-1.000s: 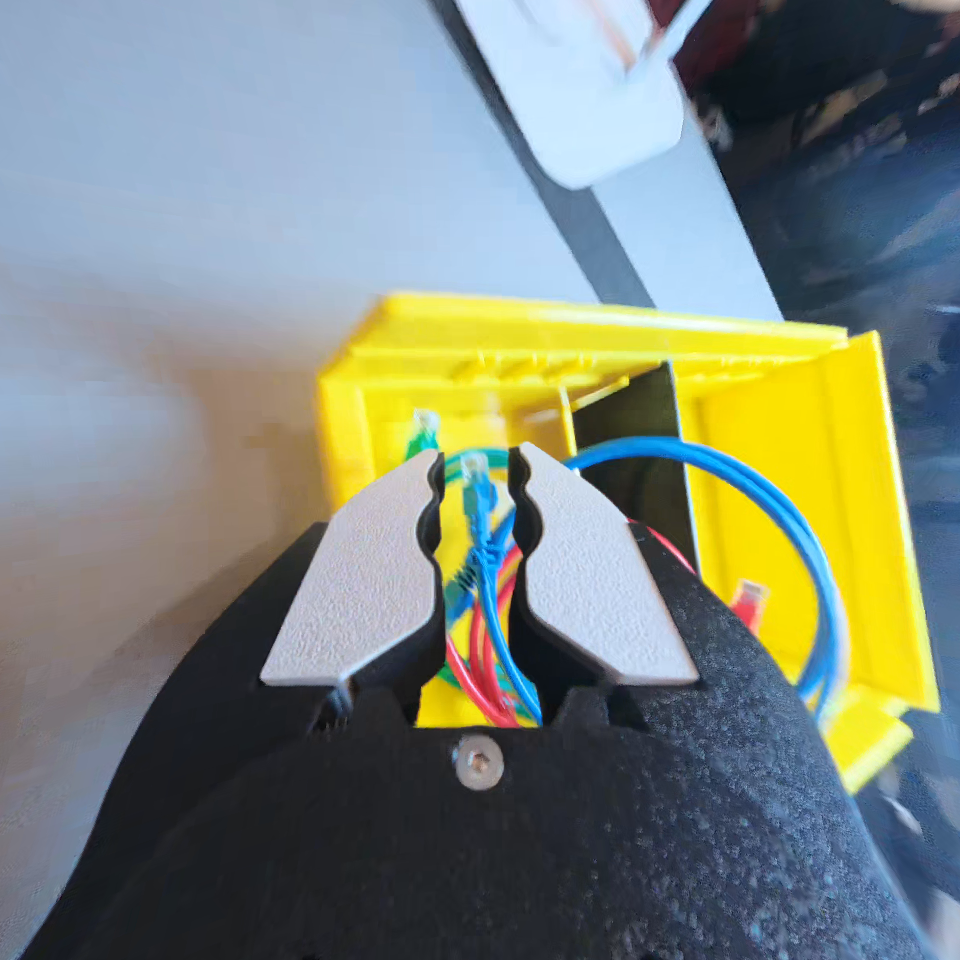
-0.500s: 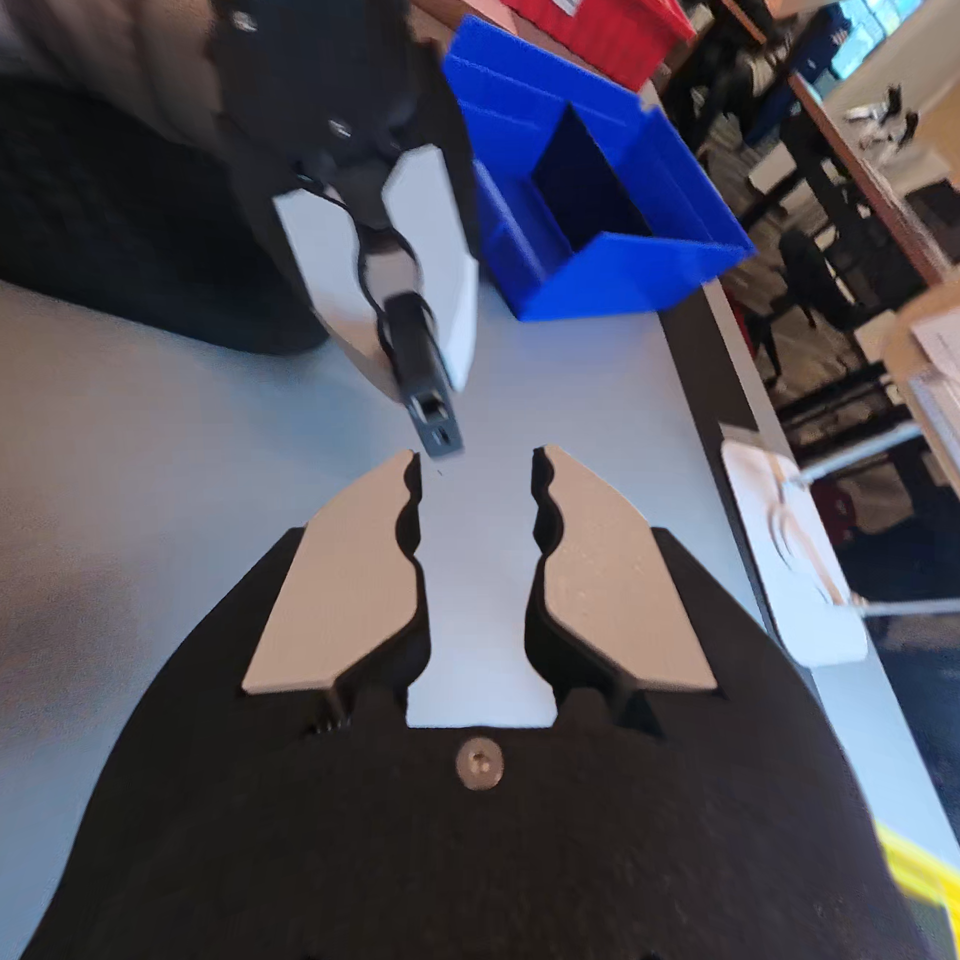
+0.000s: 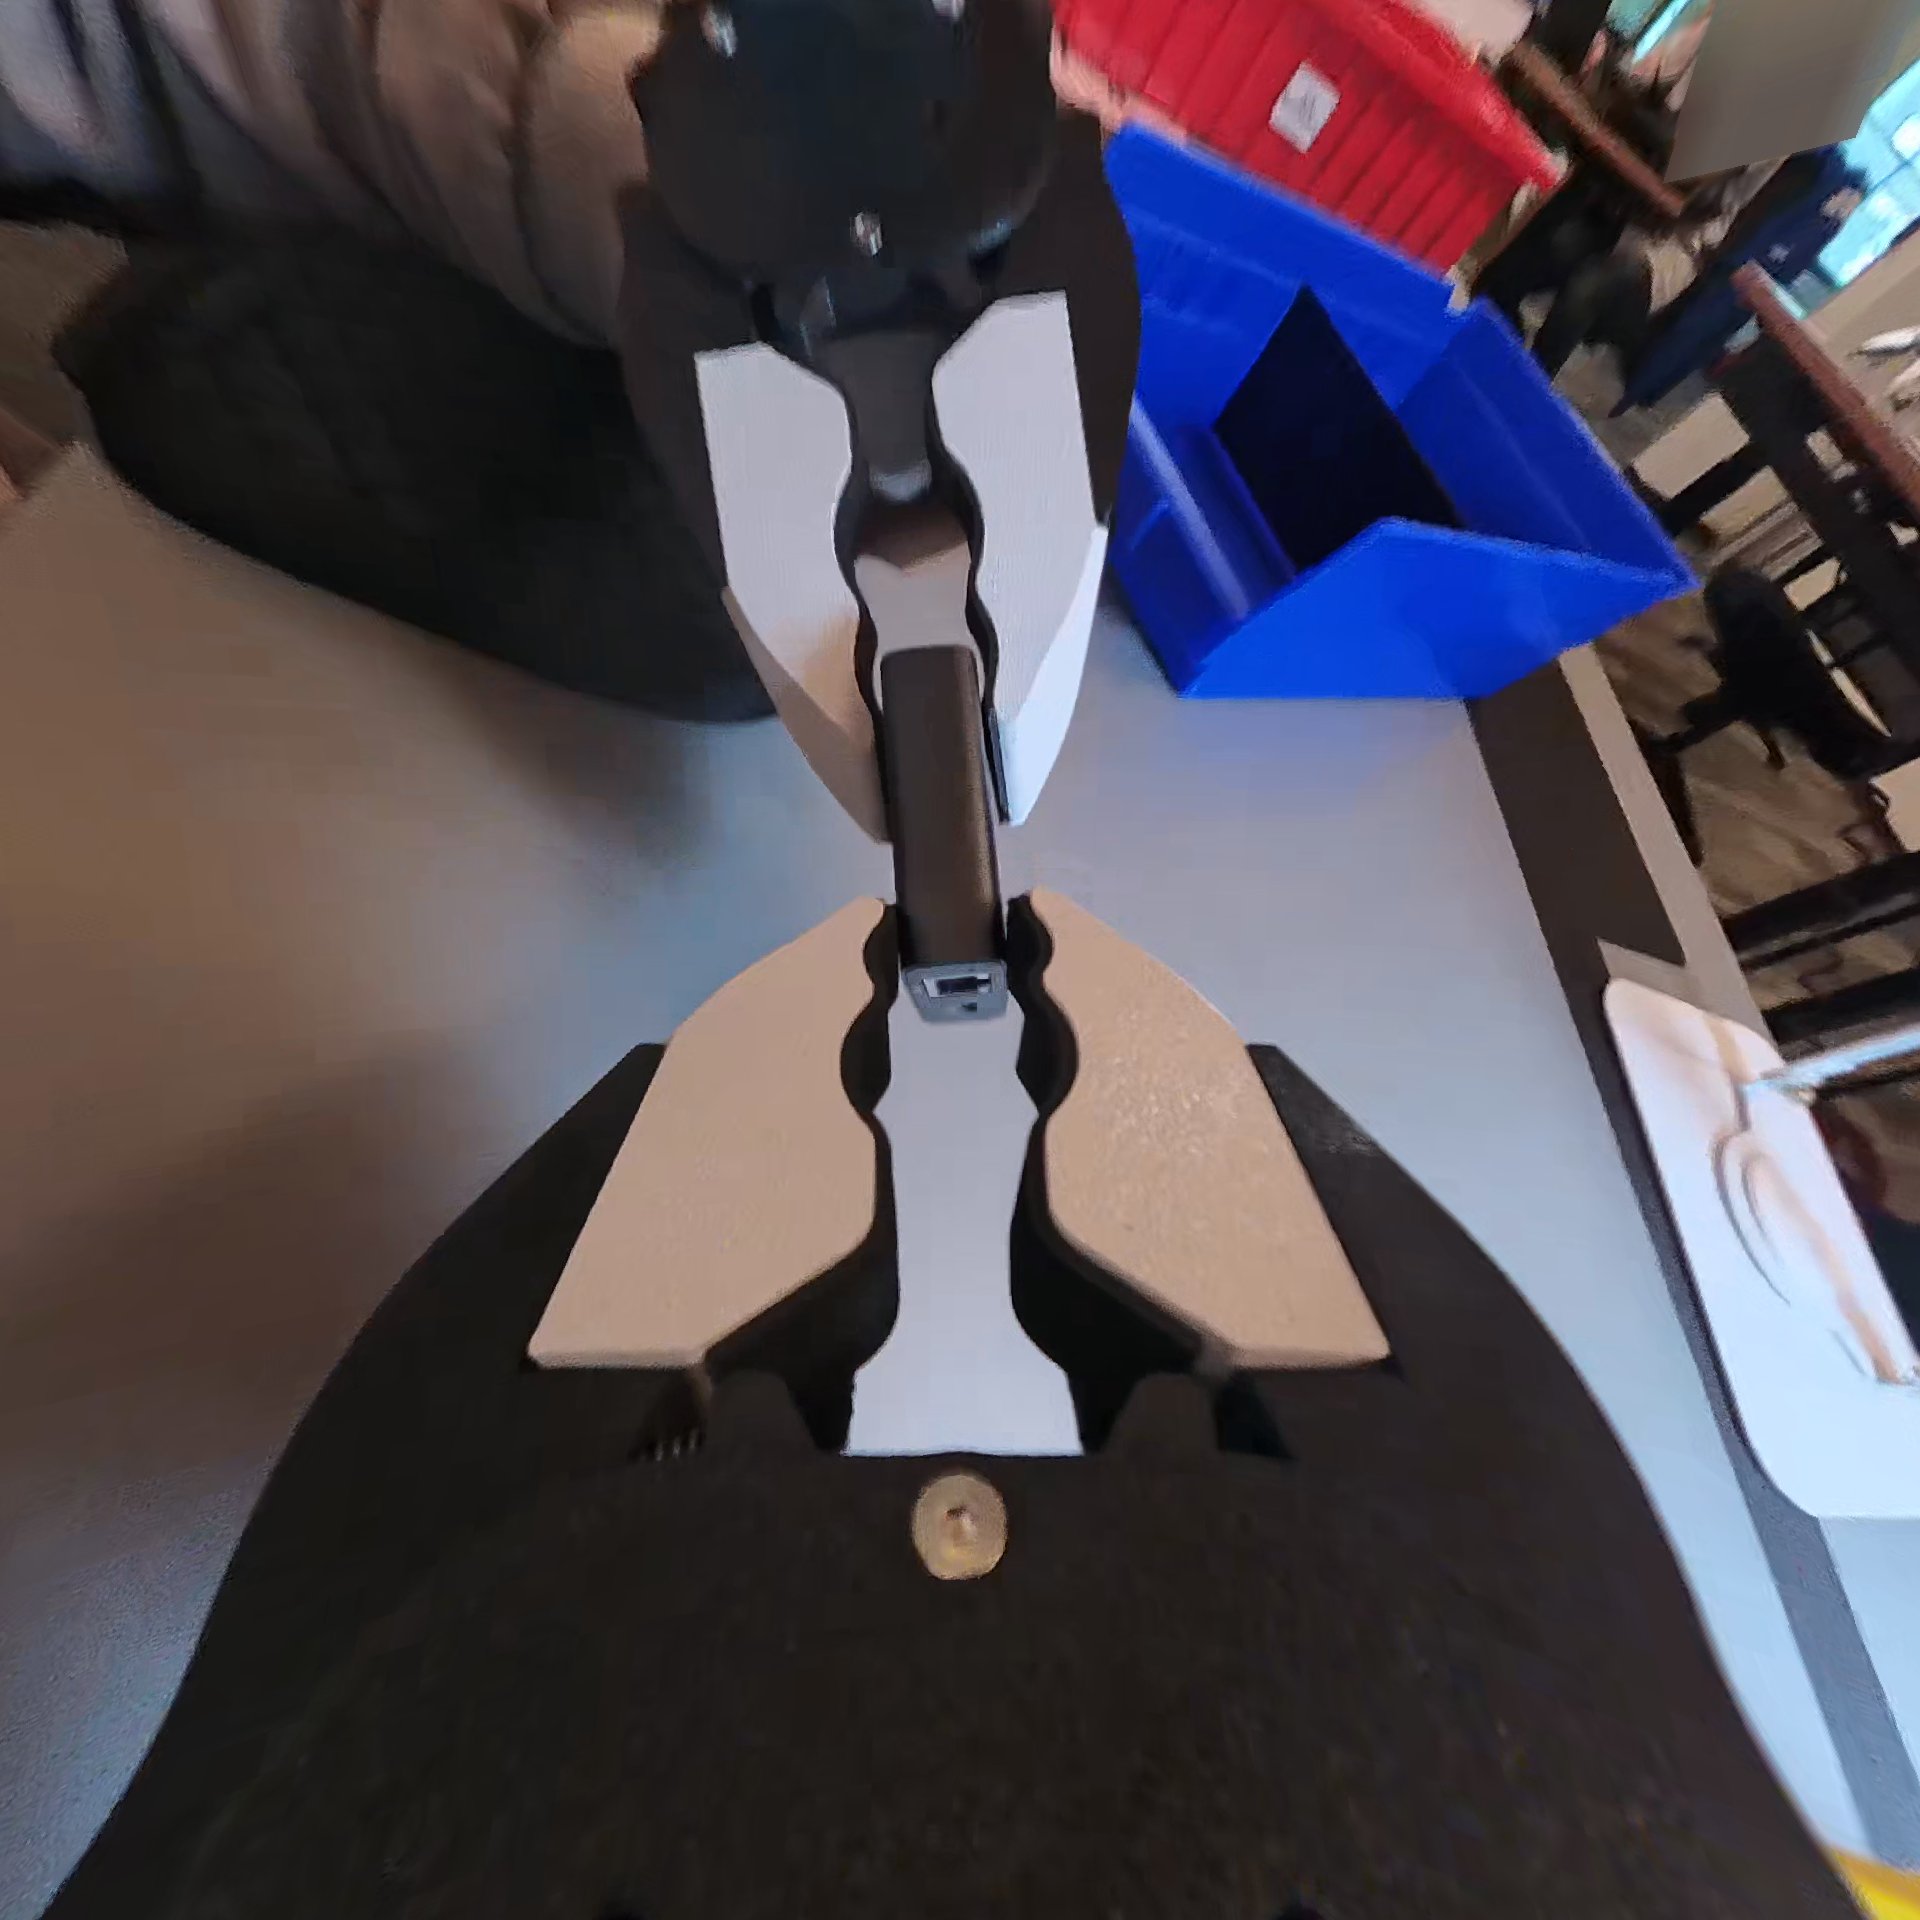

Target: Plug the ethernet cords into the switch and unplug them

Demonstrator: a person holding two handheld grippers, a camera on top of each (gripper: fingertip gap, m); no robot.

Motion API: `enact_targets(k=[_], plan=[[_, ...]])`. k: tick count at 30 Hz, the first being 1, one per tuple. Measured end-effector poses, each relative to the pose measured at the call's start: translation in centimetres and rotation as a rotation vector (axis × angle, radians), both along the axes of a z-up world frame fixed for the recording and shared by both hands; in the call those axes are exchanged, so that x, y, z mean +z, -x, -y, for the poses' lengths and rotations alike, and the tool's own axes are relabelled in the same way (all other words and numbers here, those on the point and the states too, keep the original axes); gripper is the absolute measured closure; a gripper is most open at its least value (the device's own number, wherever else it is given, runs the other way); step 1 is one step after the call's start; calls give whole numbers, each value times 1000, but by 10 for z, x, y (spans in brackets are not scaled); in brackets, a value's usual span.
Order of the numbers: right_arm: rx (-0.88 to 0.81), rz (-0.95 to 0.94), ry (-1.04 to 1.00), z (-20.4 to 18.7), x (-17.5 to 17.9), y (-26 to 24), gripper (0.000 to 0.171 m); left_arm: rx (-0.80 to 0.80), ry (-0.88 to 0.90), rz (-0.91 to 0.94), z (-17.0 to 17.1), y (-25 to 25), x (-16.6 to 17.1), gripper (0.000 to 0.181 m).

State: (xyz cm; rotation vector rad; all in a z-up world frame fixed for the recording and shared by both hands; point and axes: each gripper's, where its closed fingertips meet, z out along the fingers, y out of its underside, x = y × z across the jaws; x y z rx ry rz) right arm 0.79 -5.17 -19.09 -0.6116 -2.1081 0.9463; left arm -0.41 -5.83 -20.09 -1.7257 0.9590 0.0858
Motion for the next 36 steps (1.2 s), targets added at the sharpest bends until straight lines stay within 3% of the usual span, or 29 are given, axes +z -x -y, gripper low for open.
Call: enact_targets(k=[8, 12, 15, 20, 23, 26, 29, 36], plan=[[-84, 20, -320, 1, -20, 12, 151, 30, 29, -85, -1, 2, -10, 160], [-128, 0, -314, -20, 16, 8, 151, 108, -117, -7, -5, 20, 23, 158], [-311, -16, -347, -94, 69, 5, 151, 188, -158, 89, -3, 52, 39, 160], [-776, 32, -577, -301, 135, -14, 151, 231, -147, 152, -1, 73, 36, 162], [-933, 212, -588, -398, 113, -31, 151, 226, -127, 129, -3, 70, 28, 162], [-945, 400, -454, -442, 60, -33, 151, 230, -102, 101, -5, 72, 17, 163], [-927, 540, -344, -465, 15, -30, 151, 235, -81, 103, -7, 75, 10, 164], [-804, 636, -439, -485, -37, -24, 151, 220, -48, 108, -9, 75, 1, 165]])
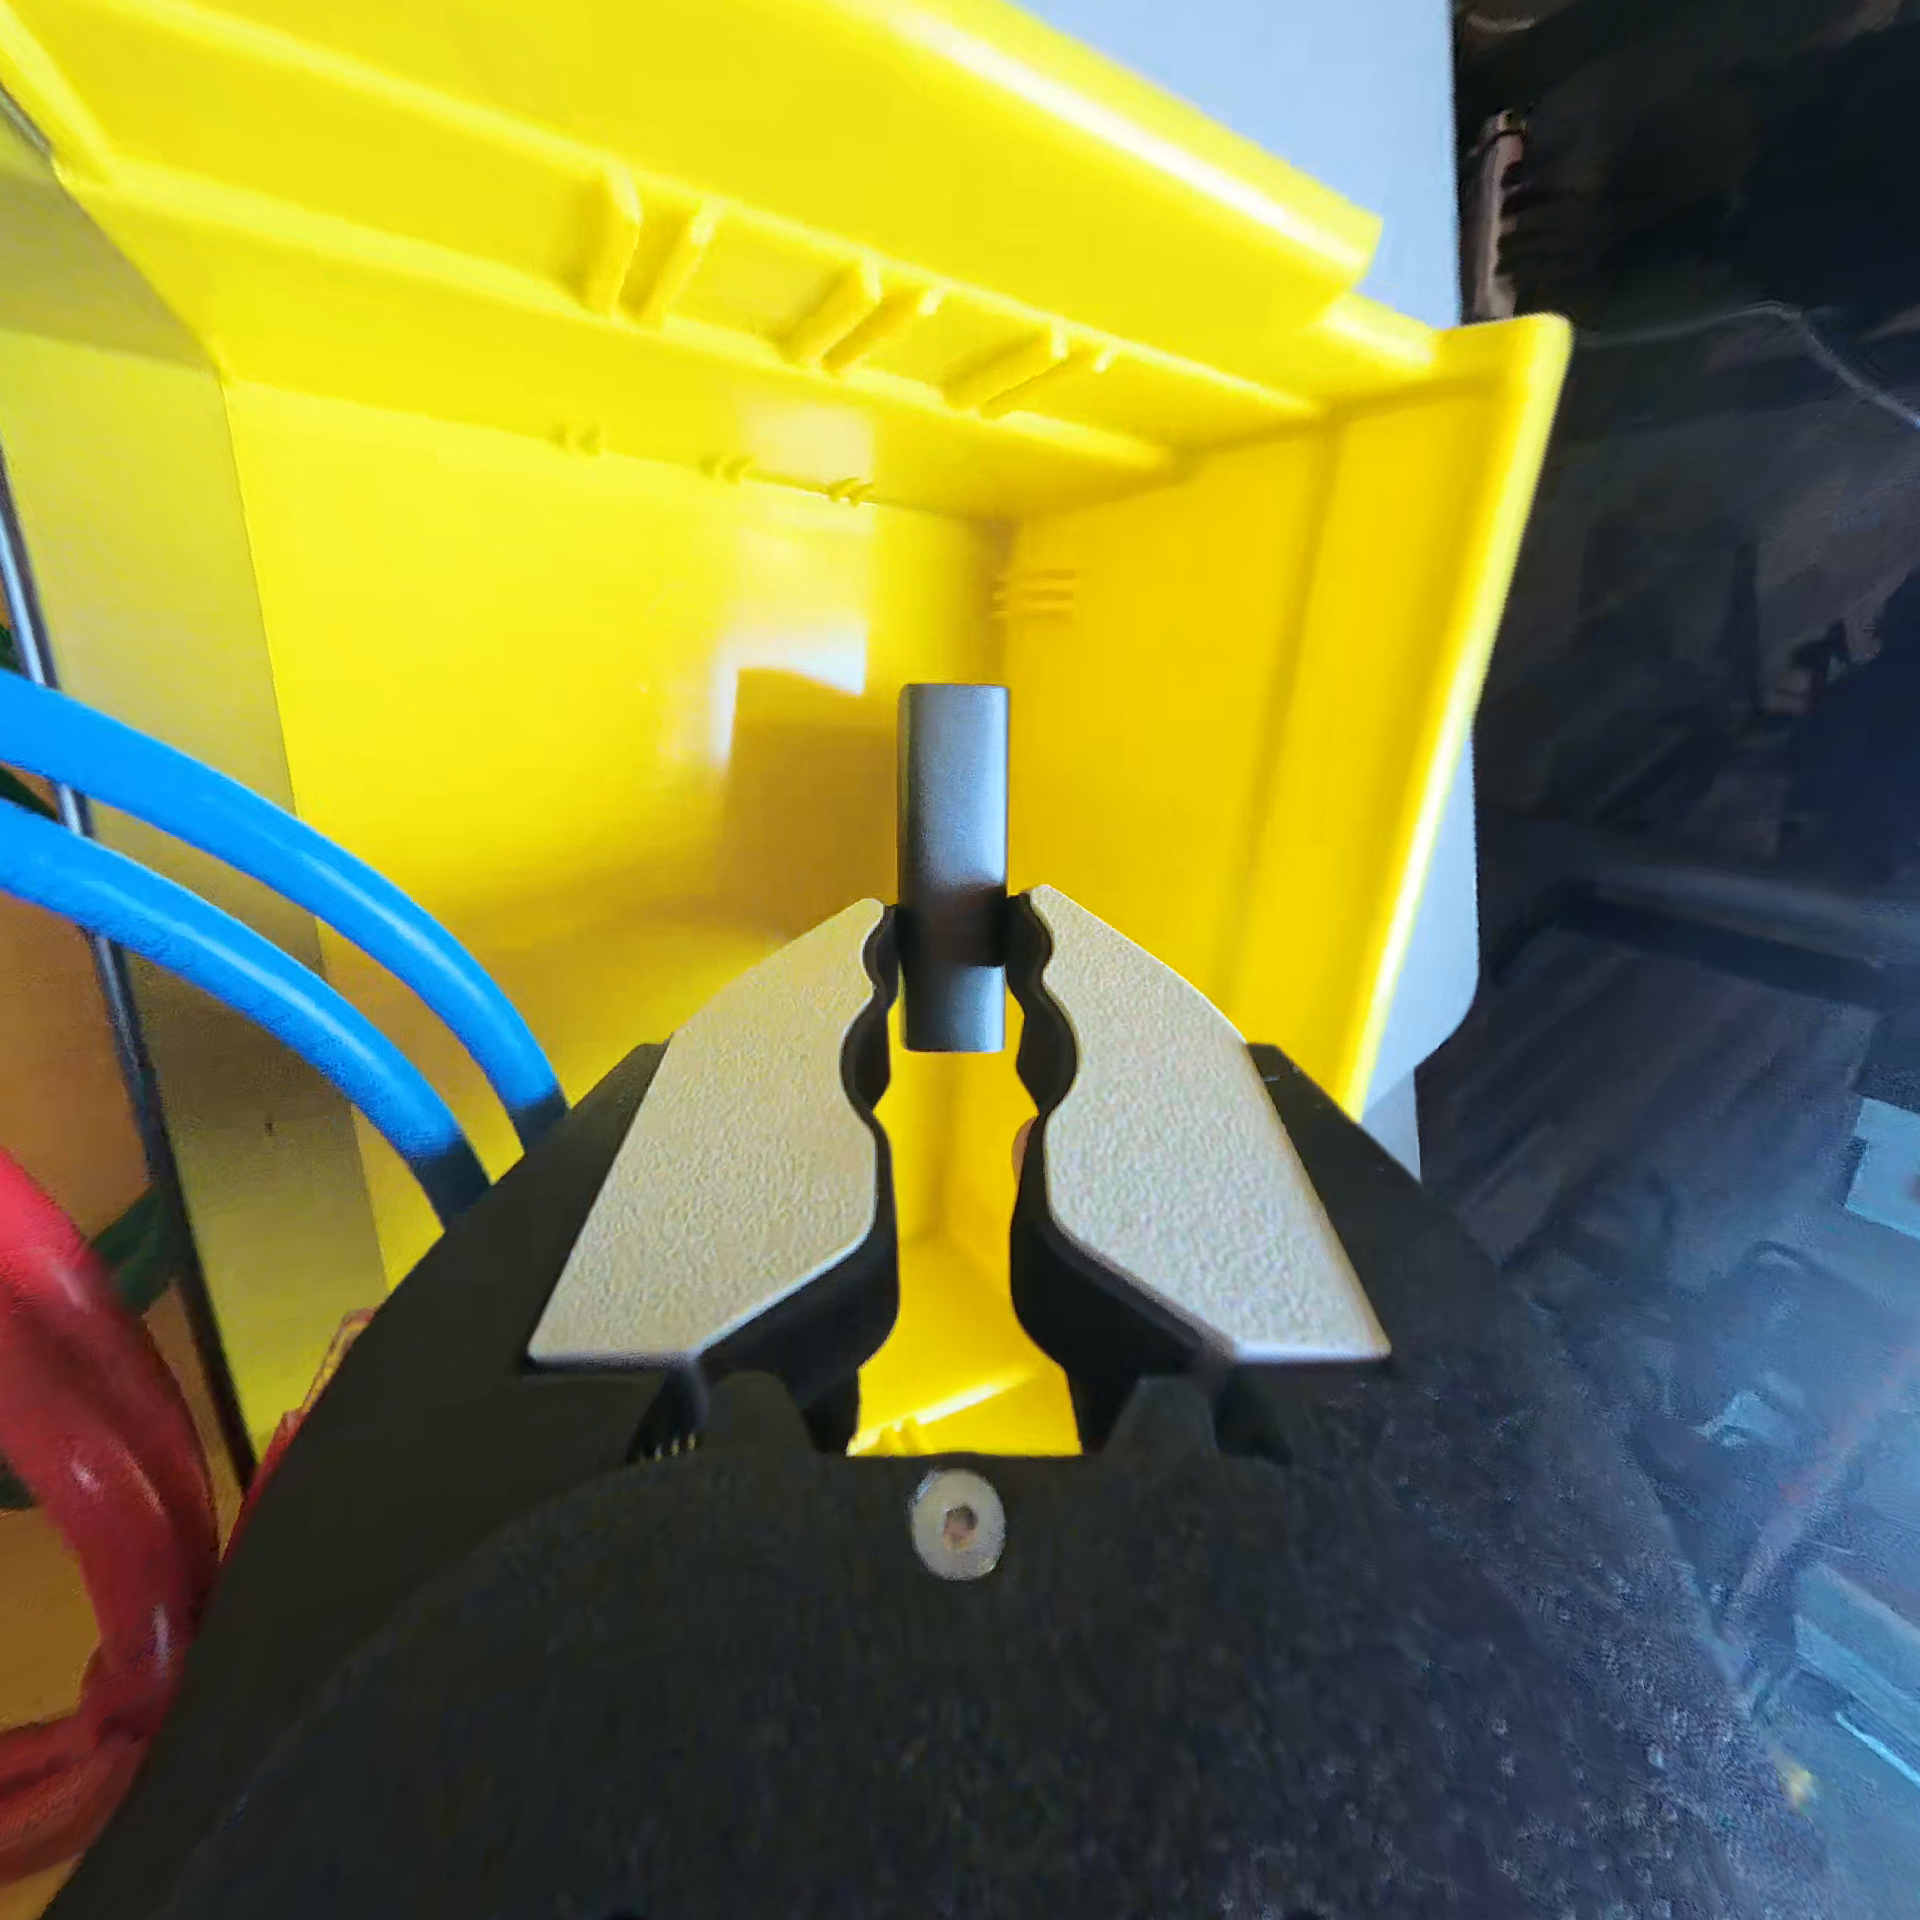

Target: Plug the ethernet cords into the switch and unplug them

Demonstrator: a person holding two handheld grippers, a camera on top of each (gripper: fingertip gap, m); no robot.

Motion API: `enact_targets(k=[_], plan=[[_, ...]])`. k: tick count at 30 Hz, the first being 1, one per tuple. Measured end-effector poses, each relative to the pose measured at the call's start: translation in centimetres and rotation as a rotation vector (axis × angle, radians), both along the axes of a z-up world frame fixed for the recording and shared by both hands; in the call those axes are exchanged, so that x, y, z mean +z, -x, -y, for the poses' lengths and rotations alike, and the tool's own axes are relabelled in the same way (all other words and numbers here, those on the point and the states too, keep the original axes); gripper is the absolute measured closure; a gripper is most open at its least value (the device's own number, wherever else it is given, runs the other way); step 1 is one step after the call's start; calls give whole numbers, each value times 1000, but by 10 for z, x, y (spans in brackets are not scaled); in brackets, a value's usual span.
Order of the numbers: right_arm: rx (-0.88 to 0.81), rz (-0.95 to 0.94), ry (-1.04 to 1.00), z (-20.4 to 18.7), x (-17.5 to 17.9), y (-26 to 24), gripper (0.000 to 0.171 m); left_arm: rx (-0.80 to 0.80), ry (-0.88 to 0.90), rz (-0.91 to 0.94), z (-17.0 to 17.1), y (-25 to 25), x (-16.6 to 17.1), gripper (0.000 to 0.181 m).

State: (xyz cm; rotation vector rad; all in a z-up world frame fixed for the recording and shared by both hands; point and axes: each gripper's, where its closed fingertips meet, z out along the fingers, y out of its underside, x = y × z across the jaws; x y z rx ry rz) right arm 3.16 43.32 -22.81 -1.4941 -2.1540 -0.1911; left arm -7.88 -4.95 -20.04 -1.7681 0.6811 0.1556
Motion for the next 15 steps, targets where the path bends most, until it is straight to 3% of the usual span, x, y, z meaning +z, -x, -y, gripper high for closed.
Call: enact_targets(k=[5, 15], plan=[[-47, 114, 92, 5, -22, -13, 141, -16, 28, 6, -1, -4, -8, 164], [-78, -46, 230, 39, 41, -22, 135, -20, 15, -5, 1, -8, -3, 164]])
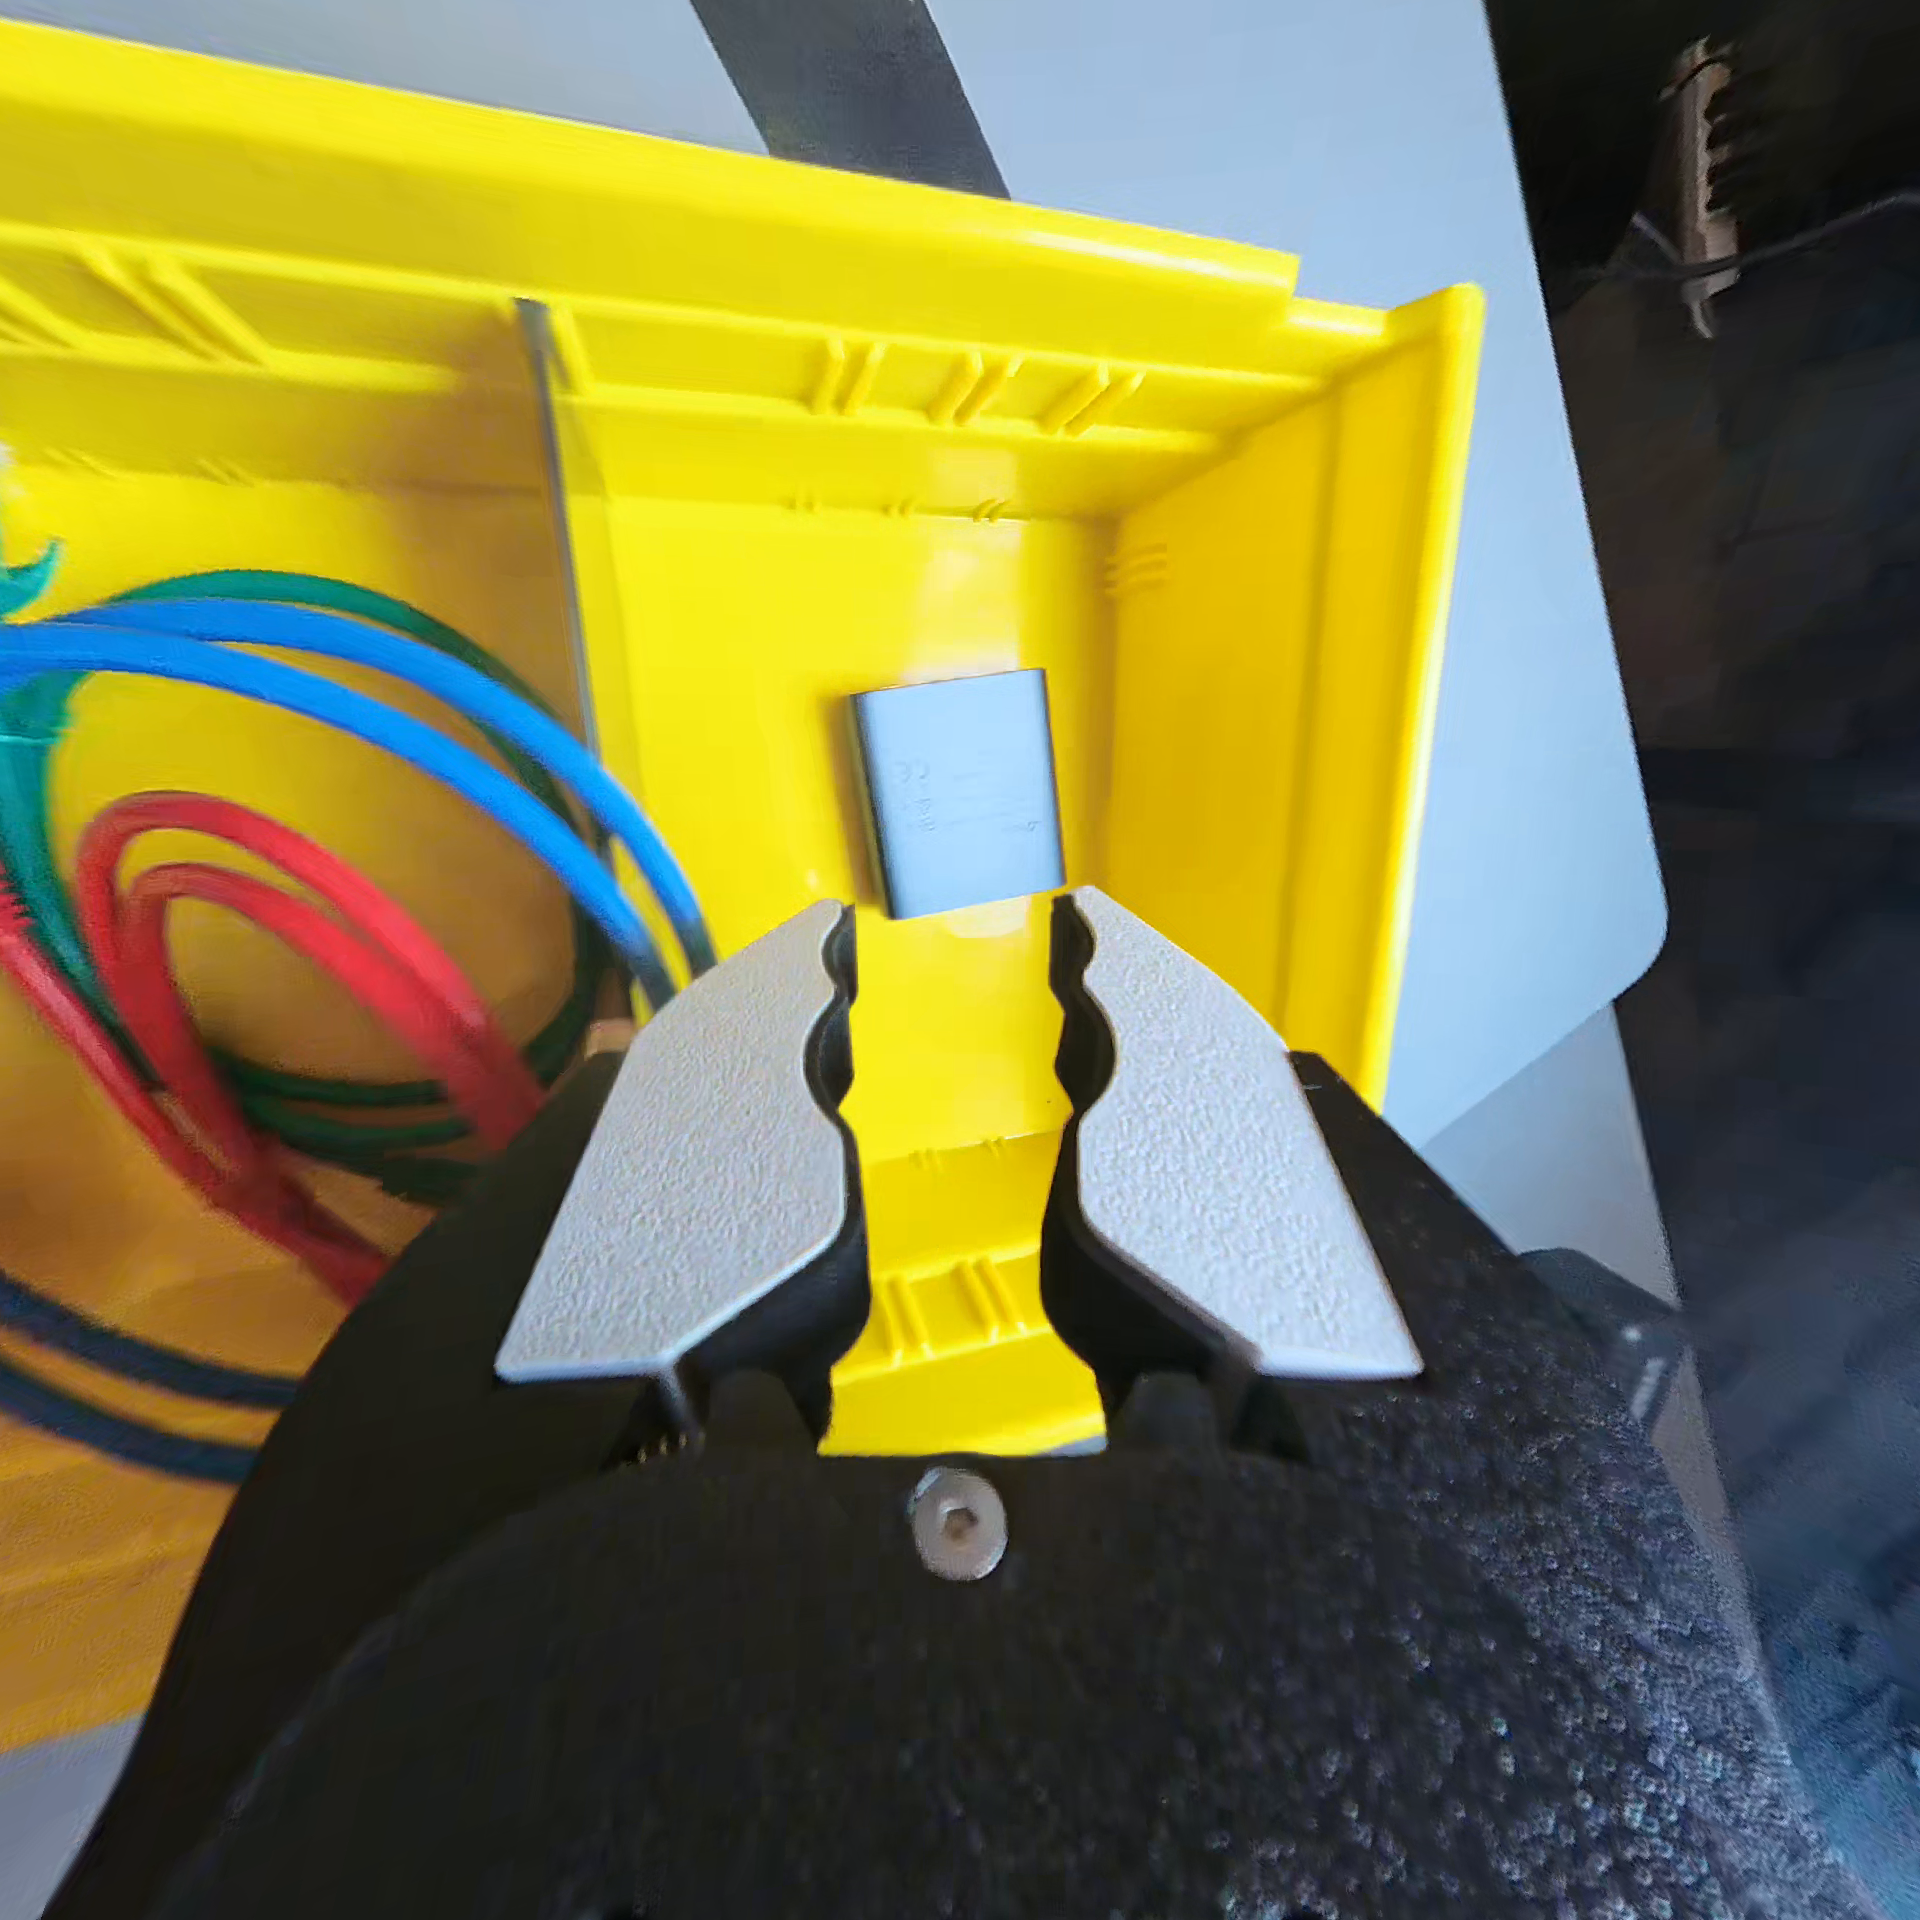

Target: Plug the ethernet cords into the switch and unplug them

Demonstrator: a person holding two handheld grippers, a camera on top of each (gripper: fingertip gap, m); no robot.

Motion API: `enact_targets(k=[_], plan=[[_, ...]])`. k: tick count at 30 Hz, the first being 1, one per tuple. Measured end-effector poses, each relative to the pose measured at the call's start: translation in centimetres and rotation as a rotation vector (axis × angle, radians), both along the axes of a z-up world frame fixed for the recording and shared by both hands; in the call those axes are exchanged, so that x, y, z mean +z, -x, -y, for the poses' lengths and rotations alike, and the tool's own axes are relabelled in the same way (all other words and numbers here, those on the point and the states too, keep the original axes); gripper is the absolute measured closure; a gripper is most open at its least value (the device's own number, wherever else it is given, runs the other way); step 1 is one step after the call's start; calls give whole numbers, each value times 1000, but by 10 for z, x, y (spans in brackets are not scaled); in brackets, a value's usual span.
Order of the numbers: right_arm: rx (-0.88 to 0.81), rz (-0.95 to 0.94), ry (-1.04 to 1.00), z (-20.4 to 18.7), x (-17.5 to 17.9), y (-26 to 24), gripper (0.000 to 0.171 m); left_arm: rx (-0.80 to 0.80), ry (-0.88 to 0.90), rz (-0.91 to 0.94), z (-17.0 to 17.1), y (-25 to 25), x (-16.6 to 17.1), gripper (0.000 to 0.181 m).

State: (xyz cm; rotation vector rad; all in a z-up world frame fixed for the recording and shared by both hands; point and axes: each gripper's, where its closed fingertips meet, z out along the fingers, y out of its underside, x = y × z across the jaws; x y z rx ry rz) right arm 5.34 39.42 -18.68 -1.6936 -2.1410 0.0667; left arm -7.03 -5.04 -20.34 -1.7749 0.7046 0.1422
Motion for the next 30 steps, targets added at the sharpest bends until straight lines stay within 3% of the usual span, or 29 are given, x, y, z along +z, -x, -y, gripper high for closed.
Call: enact_targets(k=[6, 9, 11, 12, 15, 21, 27, 30], plan=[[-88, -53, 119, 25, 22, -39, 125, -1, -46, -23, 5, -3, 17, 164], [-121, -25, 144, 35, 8, -59, 119, 1, -65, -25, 8, -4, 25, 164], [-108, -25, 166, 47, -3, -63, 125, 3, -71, -32, 9, -5, 28, 164], [-96, -14, 133, 49, -9, -64, 136, 6, -73, -40, 10, -5, 28, 164], [-76, 10, -96, 44, -12, -61, 145, 27, -85, -68, 14, -2, 32, 165], [-184, -29, -486, 35, 26, -59, 149, 78, -91, -56, 22, 13, 33, 166], [-228, -19, -697, 41, 23, -55, 150, 108, -97, -93, 22, 20, 34, 166], [-169, 25, -723, 49, 9, -49, 150, 143, -97, -112, 23, 27, 37, 166]])
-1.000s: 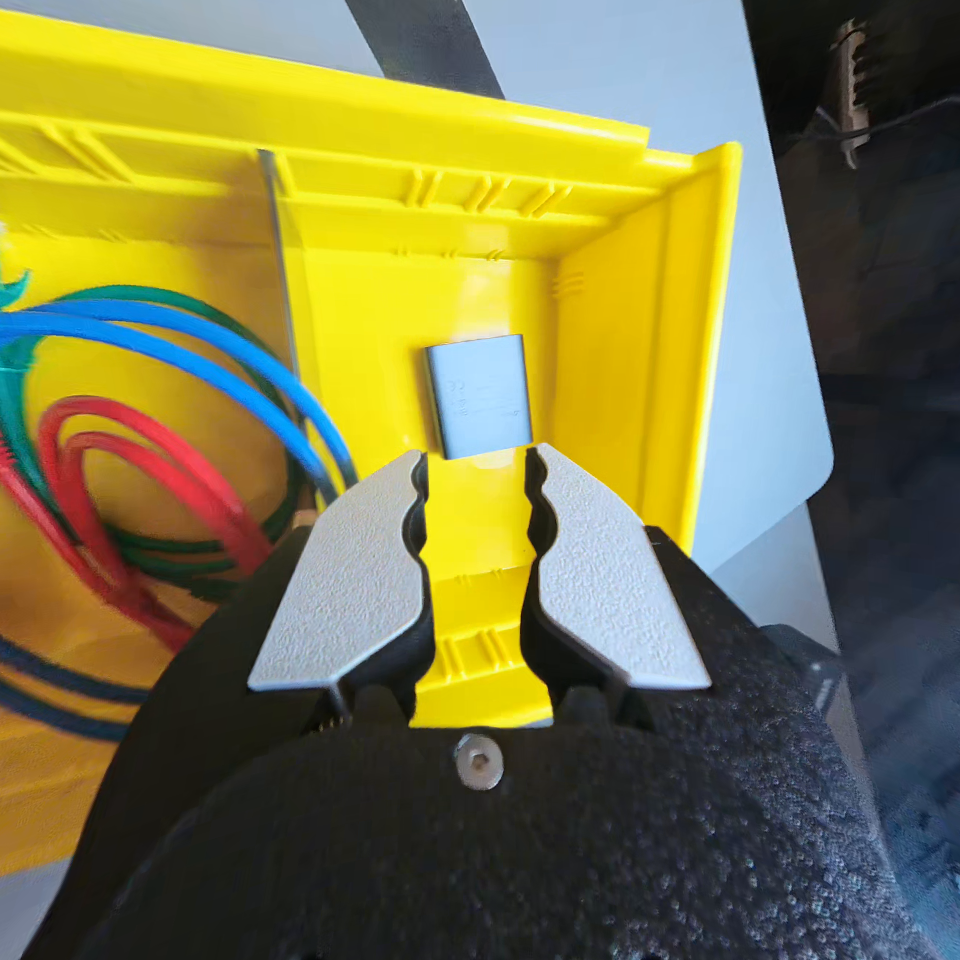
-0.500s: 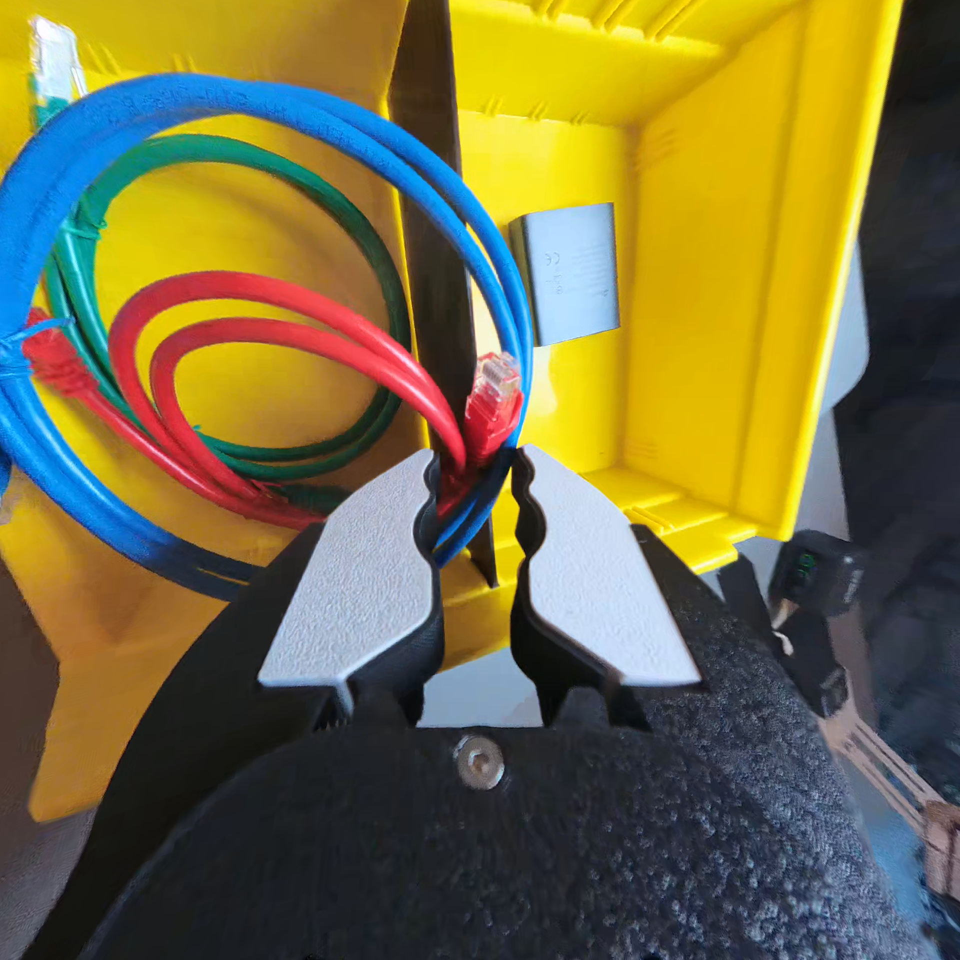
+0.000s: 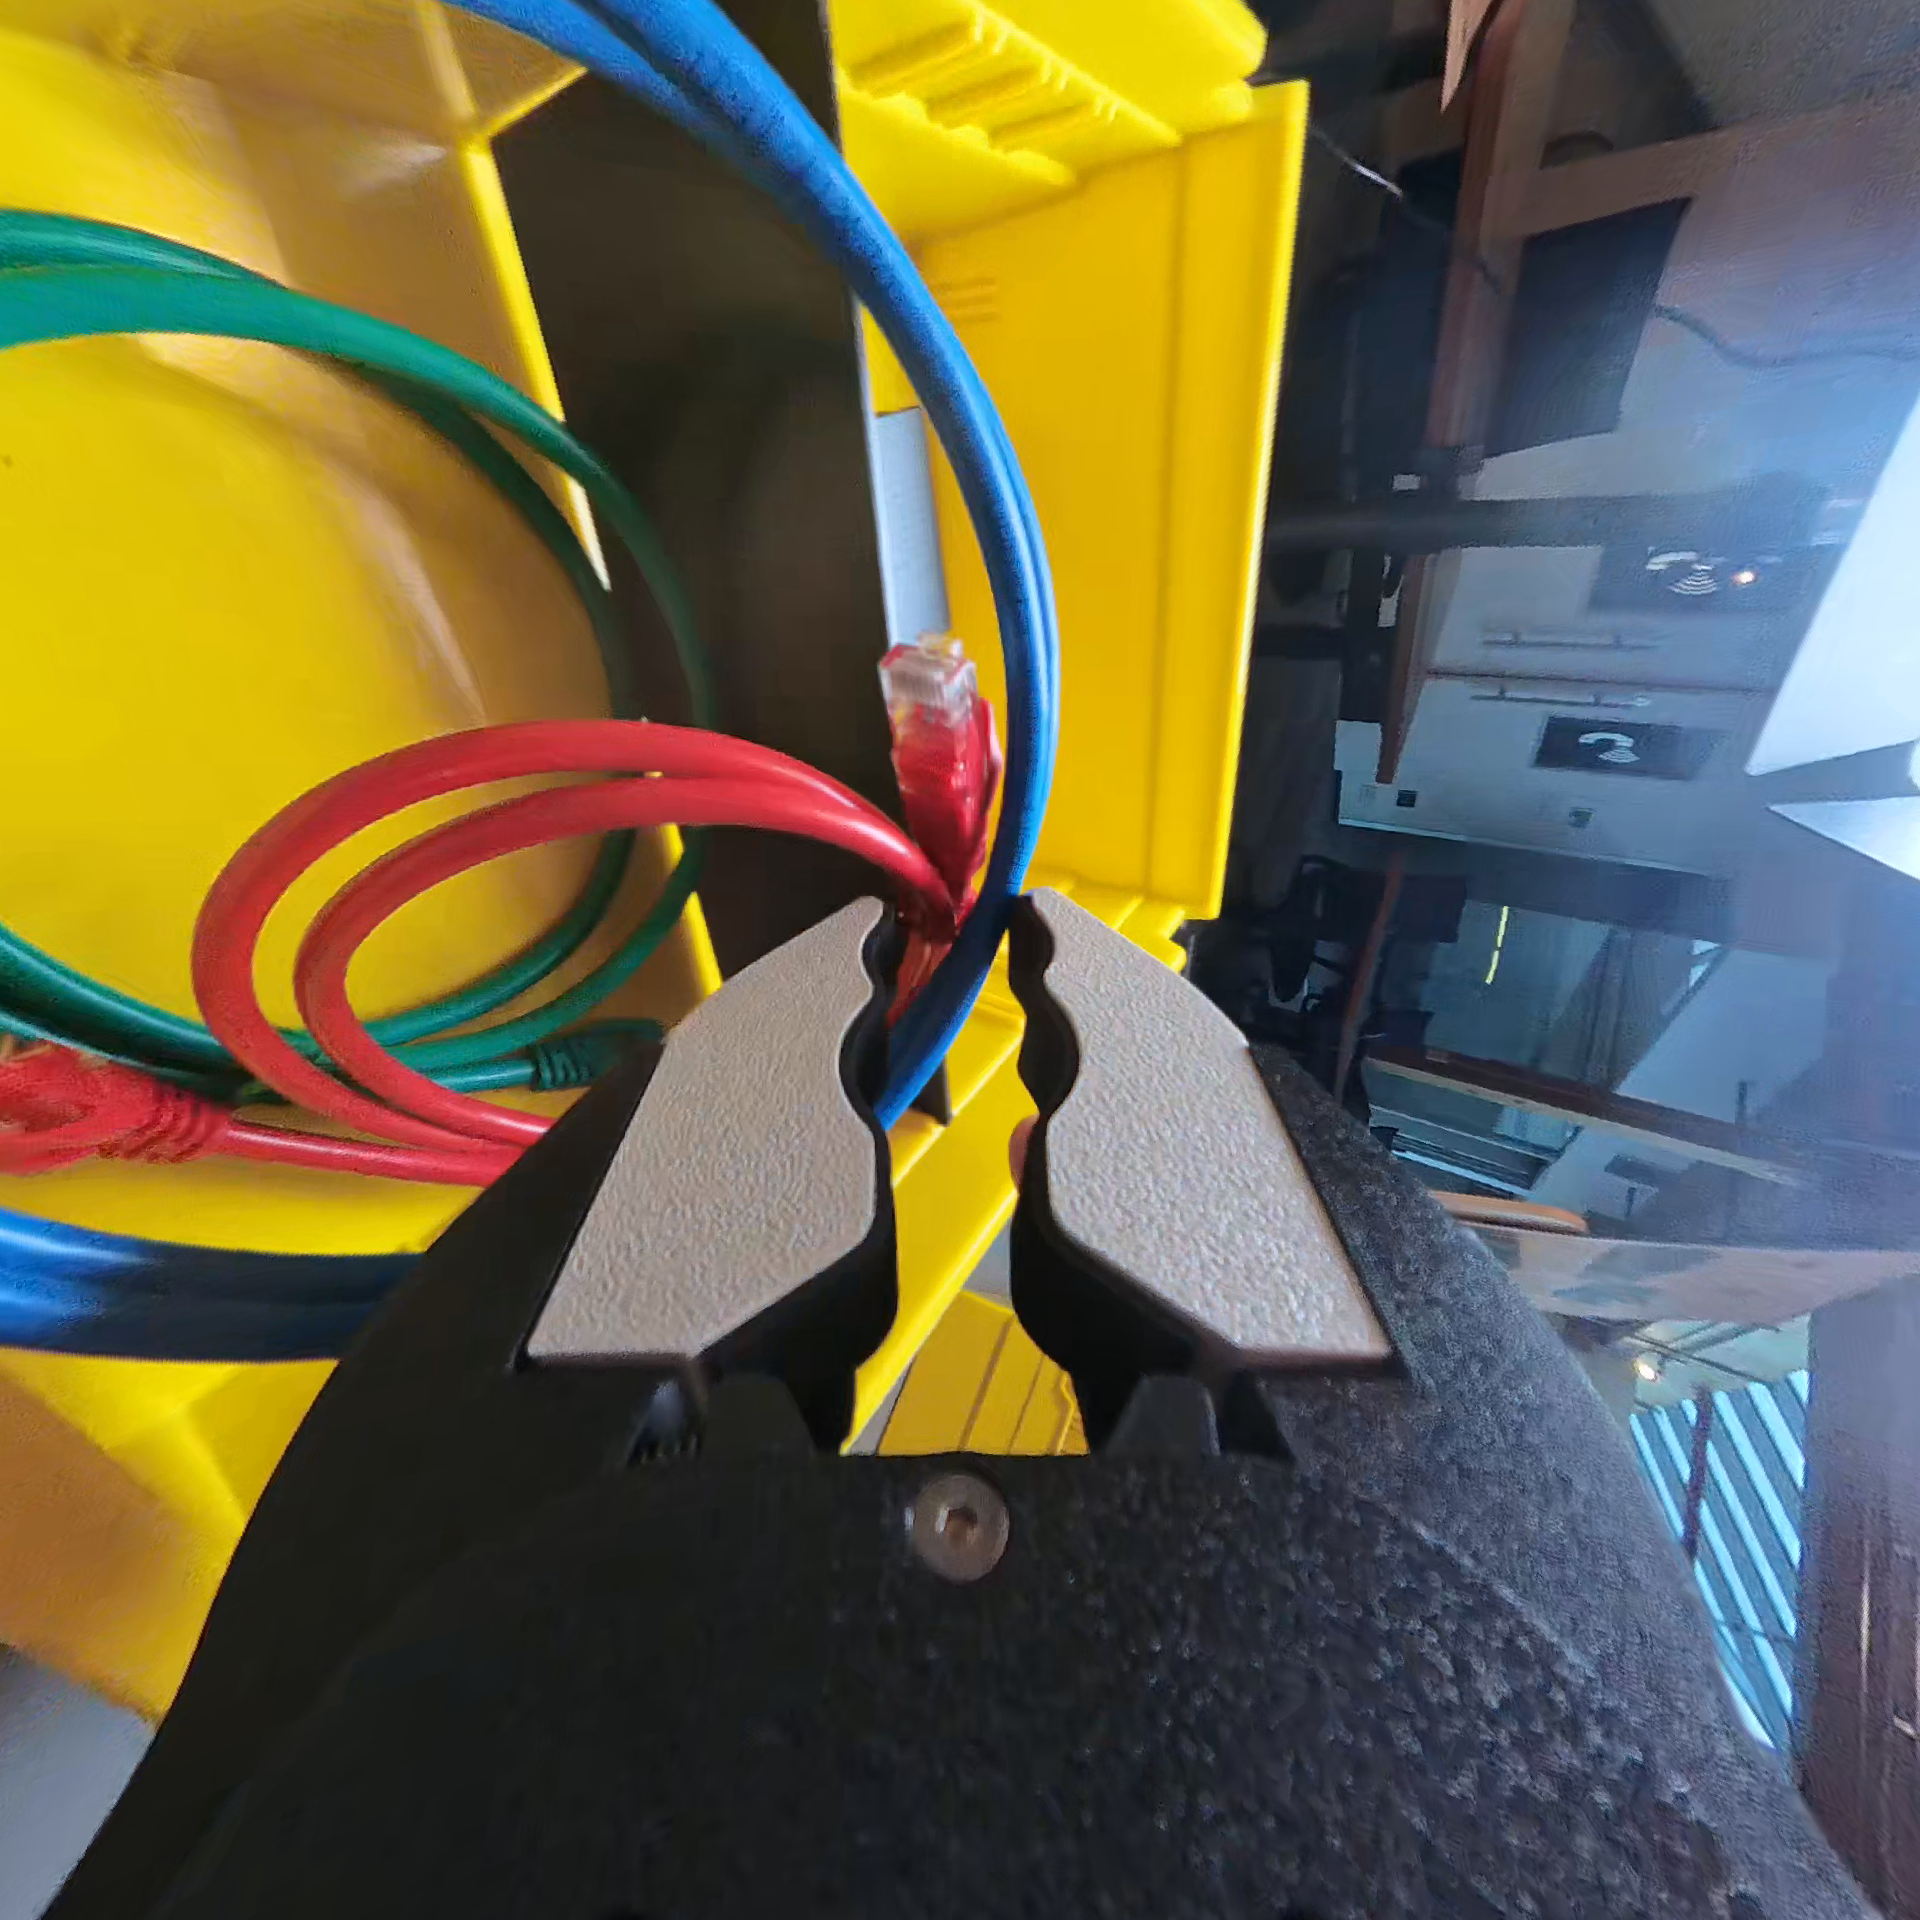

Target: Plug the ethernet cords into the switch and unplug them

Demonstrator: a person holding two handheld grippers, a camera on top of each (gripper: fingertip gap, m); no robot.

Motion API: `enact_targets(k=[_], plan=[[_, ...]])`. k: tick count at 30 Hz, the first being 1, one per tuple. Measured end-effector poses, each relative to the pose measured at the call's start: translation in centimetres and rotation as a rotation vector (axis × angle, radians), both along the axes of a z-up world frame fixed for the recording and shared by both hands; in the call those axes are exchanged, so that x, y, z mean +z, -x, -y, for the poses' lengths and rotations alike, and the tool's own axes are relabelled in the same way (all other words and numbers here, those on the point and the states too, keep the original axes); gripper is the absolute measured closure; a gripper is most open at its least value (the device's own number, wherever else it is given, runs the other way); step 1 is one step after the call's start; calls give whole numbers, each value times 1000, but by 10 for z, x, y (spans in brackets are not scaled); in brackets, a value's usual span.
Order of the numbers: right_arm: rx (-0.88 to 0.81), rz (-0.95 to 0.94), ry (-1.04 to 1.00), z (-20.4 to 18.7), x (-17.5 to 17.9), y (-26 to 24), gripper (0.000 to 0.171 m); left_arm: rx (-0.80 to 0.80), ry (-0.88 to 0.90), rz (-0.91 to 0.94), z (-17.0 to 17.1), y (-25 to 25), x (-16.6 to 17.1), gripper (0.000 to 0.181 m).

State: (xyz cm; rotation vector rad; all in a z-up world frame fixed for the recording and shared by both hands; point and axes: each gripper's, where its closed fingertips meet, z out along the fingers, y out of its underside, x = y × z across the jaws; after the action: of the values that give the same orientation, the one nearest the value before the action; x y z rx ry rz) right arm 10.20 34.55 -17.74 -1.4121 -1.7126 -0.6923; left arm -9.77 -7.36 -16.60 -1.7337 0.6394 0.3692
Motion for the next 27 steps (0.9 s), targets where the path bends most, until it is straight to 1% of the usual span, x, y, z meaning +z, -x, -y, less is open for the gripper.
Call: enact_targets(k=[2, 7, 10, 12, 15, 18, 19, 23, 24, 25, 27], plan=[[-1, -30, 48, 3, -3, 3, 151, 30, 15, -7, 3, 8, 1, 165], [-32, -156, 35, -11, 31, -4, 143, 101, 23, -6, 14, 34, 7, 163], [0, -236, 36, -3, 55, -6, 141, 141, 24, -17, 23, 49, 10, 162], [56, -278, 100, 13, 62, -4, 139, 169, 58, -15, 29, 59, 6, 159], [143, -244, 285, 52, 46, -3, 139, 231, 147, -38, 38, 77, -7, 153], [205, -143, 455, 88, 10, -7, 139, 285, 257, -69, 46, 93, -23, 145], [205, -117, 476, 95, -1, -7, 138, 303, 305, -79, 49, 99, -30, 141], [171, -29, 464, 92, -43, -6, 136, 369, 515, -139, 60, 119, -59, 127], [159, -13, 467, 90, -49, -6, 145, 383, 563, -155, 63, 124, -65, 125], [149, -1, 442, 87, -48, -6, 141, 391, 611, -166, 67, 128, -71, 124], [172, -92, 473, 96, -38, 3, 139, 407, 691, -177, 74, 137, -81, 122]])
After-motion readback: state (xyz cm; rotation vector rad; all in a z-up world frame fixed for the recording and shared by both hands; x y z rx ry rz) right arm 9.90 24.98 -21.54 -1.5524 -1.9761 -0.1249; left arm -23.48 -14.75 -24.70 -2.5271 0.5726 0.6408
